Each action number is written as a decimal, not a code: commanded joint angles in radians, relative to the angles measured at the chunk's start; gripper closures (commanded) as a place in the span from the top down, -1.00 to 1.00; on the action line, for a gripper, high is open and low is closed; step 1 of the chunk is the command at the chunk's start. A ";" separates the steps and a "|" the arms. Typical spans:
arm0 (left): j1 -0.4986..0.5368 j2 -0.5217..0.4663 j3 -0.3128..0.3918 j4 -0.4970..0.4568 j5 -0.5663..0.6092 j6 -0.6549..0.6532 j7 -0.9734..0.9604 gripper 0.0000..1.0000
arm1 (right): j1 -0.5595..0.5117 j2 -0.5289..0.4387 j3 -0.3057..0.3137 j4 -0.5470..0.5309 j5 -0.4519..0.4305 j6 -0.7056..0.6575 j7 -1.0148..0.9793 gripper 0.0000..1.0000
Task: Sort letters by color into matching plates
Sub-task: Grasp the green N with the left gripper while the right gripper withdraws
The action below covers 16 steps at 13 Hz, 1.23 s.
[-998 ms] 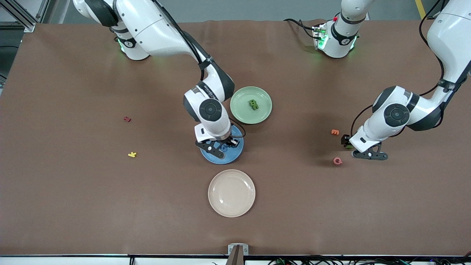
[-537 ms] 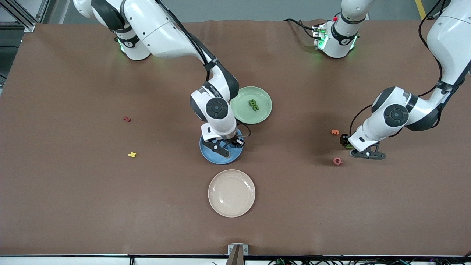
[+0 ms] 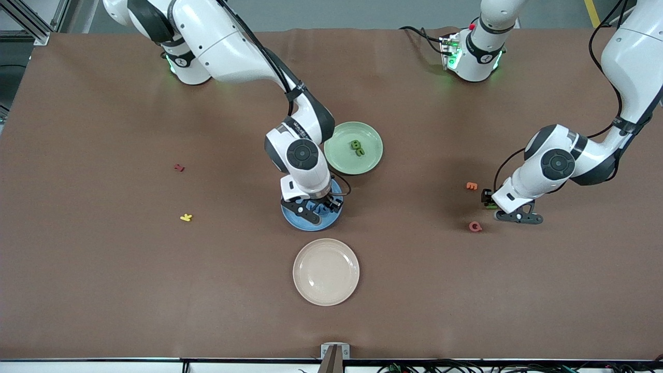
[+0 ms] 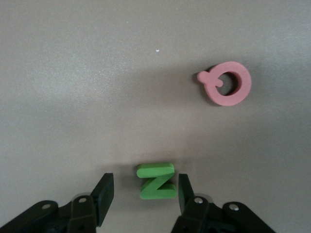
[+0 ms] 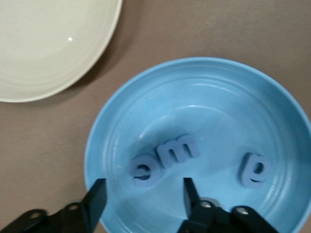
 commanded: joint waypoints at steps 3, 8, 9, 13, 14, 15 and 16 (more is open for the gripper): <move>0.006 0.020 -0.001 -0.004 0.023 0.017 0.007 0.20 | -0.030 -0.148 -0.001 0.004 -0.001 -0.306 -0.064 0.99; 0.000 0.021 0.010 -0.001 0.023 0.018 0.007 -0.11 | -0.154 -0.554 0.000 -0.270 0.005 -0.468 -0.326 0.99; -0.001 0.023 0.012 0.001 0.023 0.017 0.007 -0.35 | -0.195 -0.624 -0.001 -0.314 0.005 -0.506 -0.400 0.99; 0.000 0.001 0.000 0.014 0.021 0.015 0.021 -0.99 | -0.443 -0.788 -0.004 -0.337 0.003 -0.693 -0.802 0.99; 0.002 -0.011 -0.025 0.019 0.021 0.009 0.021 -0.99 | -0.502 -0.805 -0.004 -0.337 0.002 -0.707 -0.904 0.99; 0.005 -0.017 -0.046 0.019 0.020 0.005 0.018 -1.00 | -0.556 -0.818 -0.004 -0.337 -0.004 -0.715 -0.996 0.99; 0.008 -0.026 -0.075 0.019 0.014 -0.005 0.009 -1.00 | -0.602 -0.831 -0.006 -0.335 -0.010 -0.716 -1.087 0.99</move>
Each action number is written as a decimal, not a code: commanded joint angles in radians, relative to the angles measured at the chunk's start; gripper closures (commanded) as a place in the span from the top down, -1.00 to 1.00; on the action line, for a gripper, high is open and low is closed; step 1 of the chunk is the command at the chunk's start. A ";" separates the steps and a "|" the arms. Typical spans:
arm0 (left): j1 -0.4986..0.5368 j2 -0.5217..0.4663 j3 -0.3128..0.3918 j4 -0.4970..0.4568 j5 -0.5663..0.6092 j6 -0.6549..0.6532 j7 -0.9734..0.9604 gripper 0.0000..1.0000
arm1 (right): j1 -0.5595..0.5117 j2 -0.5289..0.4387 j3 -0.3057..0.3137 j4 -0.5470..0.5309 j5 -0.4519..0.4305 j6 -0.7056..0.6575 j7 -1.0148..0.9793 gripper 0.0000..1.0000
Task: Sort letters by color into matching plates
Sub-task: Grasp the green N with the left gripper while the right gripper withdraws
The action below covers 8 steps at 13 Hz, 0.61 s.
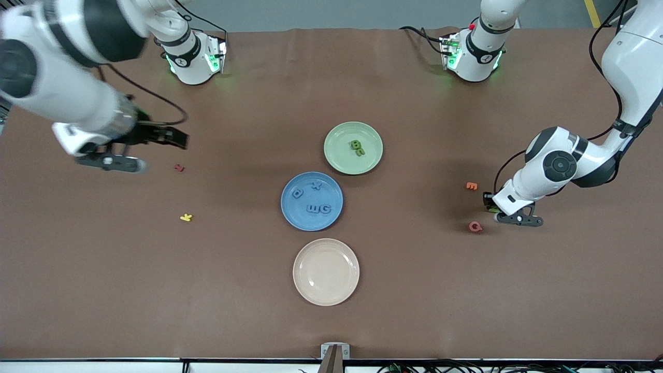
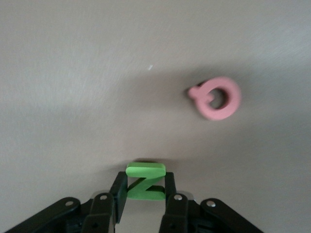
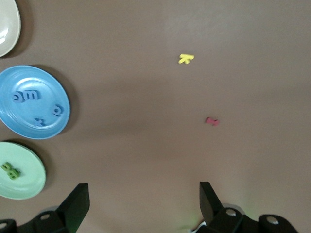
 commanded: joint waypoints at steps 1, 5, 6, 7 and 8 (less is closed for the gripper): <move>0.007 -0.051 -0.072 -0.005 0.000 -0.024 -0.007 -1.00 | -0.125 -0.049 0.021 -0.032 -0.013 0.004 -0.209 0.99; 0.009 -0.053 -0.213 0.003 -0.019 -0.121 -0.108 -1.00 | -0.186 -0.051 0.021 0.026 -0.078 -0.013 -0.321 0.99; 0.010 -0.052 -0.259 0.000 -0.020 -0.156 -0.142 -1.00 | -0.194 -0.049 0.021 0.052 -0.078 -0.031 -0.327 0.99; 0.007 -0.050 -0.307 -0.004 -0.028 -0.188 -0.191 -1.00 | -0.194 -0.047 0.021 0.084 -0.079 -0.051 -0.327 0.99; -0.003 -0.044 -0.337 -0.008 -0.032 -0.205 -0.260 -1.00 | -0.194 -0.044 0.021 0.121 -0.079 -0.074 -0.326 0.99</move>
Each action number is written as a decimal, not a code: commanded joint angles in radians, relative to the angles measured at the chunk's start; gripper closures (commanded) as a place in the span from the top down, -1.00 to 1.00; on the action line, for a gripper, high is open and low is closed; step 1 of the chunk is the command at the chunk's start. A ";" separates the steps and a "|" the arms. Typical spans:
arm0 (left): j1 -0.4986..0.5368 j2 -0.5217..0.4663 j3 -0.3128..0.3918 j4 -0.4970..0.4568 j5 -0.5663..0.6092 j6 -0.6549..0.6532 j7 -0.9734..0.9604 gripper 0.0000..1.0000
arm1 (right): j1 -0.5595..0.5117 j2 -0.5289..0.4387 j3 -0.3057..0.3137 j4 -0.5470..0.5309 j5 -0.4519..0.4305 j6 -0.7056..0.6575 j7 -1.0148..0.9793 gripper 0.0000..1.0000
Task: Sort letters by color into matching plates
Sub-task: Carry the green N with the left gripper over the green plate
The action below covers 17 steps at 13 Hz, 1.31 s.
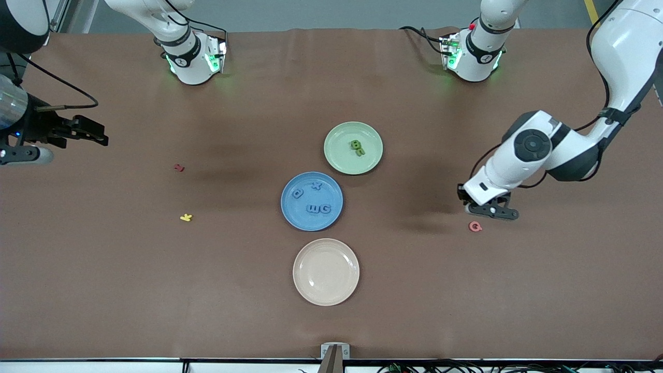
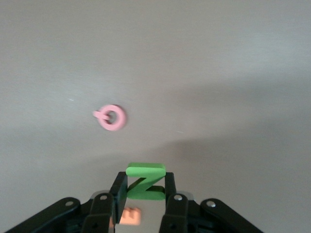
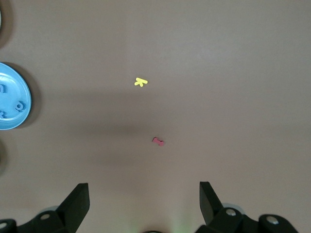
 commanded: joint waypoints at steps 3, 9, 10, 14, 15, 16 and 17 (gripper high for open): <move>-0.118 -0.015 -0.078 -0.017 -0.022 -0.045 -0.232 -1.00 | -0.040 -0.001 0.021 0.153 -0.003 -0.055 -0.005 0.99; -0.400 0.013 -0.044 -0.005 -0.029 -0.045 -0.591 -1.00 | -0.051 0.000 0.022 0.170 -0.007 -0.056 -0.016 0.99; -0.454 0.011 -0.009 0.007 -0.029 -0.045 -0.622 -1.00 | -0.049 0.000 0.024 0.170 -0.007 -0.056 -0.018 0.99; -0.635 0.018 0.071 0.022 -0.034 -0.031 -0.758 -1.00 | -0.051 0.000 0.024 0.170 -0.012 -0.053 -0.019 0.99; -0.668 0.019 0.080 0.027 -0.034 -0.031 -0.791 -1.00 | -0.051 -0.001 0.022 0.170 -0.012 -0.053 -0.019 0.99; -0.685 0.025 0.082 0.033 -0.034 -0.030 -0.811 -1.00 | -0.051 -0.001 0.024 0.170 -0.012 -0.052 -0.019 0.99; -0.692 0.037 0.082 0.036 -0.035 -0.025 -0.831 -1.00 | -0.049 0.000 0.024 0.170 -0.010 -0.052 -0.019 0.99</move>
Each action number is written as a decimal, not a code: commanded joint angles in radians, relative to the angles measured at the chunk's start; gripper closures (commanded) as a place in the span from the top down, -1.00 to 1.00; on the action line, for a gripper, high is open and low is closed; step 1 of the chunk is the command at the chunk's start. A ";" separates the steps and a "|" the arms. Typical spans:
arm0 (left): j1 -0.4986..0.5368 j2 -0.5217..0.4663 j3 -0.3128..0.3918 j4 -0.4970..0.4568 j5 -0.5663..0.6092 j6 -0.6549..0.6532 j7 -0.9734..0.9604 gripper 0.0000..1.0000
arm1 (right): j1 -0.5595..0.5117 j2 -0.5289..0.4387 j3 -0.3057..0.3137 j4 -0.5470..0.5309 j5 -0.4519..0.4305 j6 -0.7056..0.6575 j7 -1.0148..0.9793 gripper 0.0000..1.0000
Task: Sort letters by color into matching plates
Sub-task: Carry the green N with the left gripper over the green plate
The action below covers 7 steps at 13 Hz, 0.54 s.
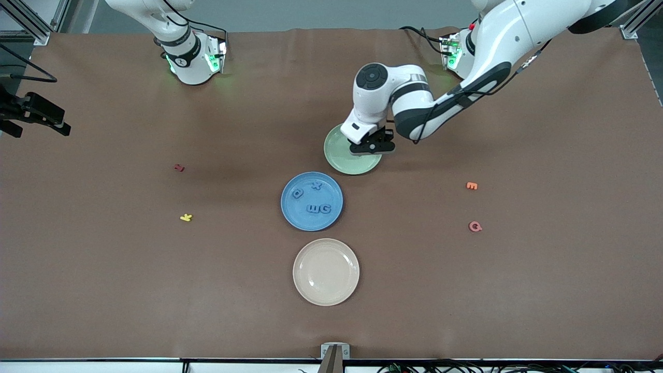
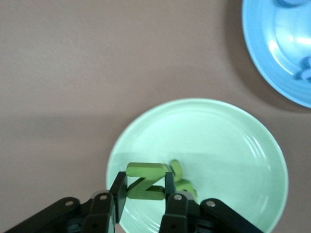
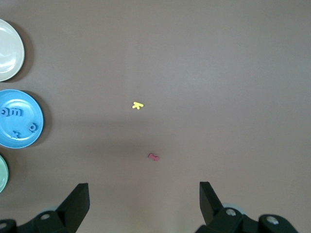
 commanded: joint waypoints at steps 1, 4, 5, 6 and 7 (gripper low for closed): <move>-0.034 0.023 0.009 0.022 -0.017 0.008 -0.047 -0.99 | -0.019 0.002 0.017 0.014 -0.008 -0.010 -0.015 0.99; -0.091 0.032 0.048 0.022 -0.017 0.029 -0.073 -0.99 | -0.019 0.002 0.017 0.014 -0.009 -0.008 -0.015 0.99; -0.112 0.037 0.069 0.022 -0.016 0.040 -0.080 -0.99 | -0.019 0.002 0.017 0.014 -0.009 -0.008 -0.015 0.99; -0.135 0.038 0.086 0.022 -0.016 0.052 -0.094 -0.99 | -0.019 0.002 0.017 0.014 -0.009 -0.008 -0.015 0.99; -0.160 0.037 0.112 0.024 -0.016 0.066 -0.102 -0.99 | -0.019 0.002 0.017 0.014 -0.009 -0.008 -0.015 0.99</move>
